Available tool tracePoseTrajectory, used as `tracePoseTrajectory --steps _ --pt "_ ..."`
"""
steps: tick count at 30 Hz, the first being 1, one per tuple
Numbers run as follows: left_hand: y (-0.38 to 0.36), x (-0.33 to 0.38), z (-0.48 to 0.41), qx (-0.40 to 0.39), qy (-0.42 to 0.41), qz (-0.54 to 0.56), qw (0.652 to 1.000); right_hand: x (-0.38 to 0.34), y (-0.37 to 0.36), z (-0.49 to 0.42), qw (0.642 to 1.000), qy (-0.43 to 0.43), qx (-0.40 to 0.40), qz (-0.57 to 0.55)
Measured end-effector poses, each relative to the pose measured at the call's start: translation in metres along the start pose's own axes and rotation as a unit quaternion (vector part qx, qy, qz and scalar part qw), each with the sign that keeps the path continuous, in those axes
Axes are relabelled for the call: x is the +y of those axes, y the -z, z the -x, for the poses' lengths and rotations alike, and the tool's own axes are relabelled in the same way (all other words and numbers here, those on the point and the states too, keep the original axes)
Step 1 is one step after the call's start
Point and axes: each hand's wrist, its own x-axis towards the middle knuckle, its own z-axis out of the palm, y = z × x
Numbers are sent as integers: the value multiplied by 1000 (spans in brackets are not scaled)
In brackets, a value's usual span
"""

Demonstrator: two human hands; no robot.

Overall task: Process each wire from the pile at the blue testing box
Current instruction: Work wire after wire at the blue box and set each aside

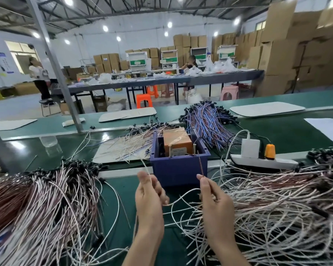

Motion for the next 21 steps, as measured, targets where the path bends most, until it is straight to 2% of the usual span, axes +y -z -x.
tracePoseTrajectory --steps 5,11,14,19,21 --pt "5 -13 -2 -10 -32 -68 997 3 -11 -9 999 -2 50 -10" --pt "12 -19 -4 -38 1 -92 995 7 -23 -21 994 -14 93 -53" --pt "11 -16 1 -53 11 -88 995 9 -22 -20 994 -13 87 -59" --pt "7 -7 15 -103 -33 -201 974 11 -23 -20 996 -8 72 -47" --pt "5 -4 19 -131 -29 -212 968 11 -23 -20 996 -8 71 -50"
